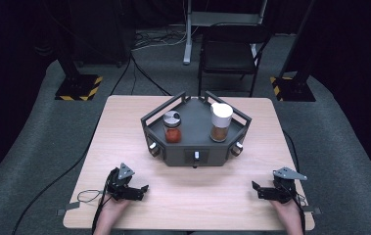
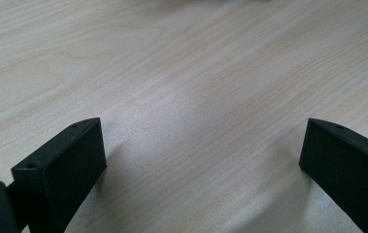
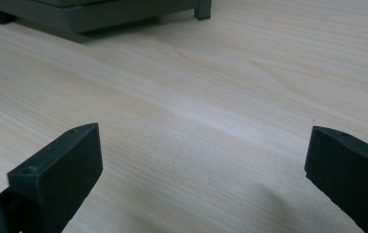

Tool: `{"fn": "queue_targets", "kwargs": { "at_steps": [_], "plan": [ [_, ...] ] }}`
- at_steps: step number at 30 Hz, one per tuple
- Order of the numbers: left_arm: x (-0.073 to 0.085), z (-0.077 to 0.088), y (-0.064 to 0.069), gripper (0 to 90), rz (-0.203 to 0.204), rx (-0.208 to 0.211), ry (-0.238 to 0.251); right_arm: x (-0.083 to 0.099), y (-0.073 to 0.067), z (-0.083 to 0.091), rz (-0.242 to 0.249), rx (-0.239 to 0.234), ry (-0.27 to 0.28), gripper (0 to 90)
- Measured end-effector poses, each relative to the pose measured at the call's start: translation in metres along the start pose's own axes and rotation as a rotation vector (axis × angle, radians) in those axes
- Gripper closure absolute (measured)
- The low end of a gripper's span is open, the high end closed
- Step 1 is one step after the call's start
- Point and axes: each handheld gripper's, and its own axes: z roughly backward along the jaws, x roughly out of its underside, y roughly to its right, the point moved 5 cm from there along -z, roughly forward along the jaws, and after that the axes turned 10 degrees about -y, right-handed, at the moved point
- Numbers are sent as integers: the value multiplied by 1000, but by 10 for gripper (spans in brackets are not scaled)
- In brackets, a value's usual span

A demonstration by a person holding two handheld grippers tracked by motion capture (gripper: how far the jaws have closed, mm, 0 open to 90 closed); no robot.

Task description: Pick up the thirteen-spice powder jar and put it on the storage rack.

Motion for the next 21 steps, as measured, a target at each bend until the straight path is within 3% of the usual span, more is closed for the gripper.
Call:
{"fn": "queue_targets", "kwargs": {
  "at_steps": [15, 21],
  "plan": [
    [1, 1, 0, 25, 0, 0, 0, -8, -1, -3, 16, -4, -129, 1],
    [1, 1, 0, 25, 0, 1, 0, -9, -4, -4, 26, 4, -136, 0]
  ]
}}
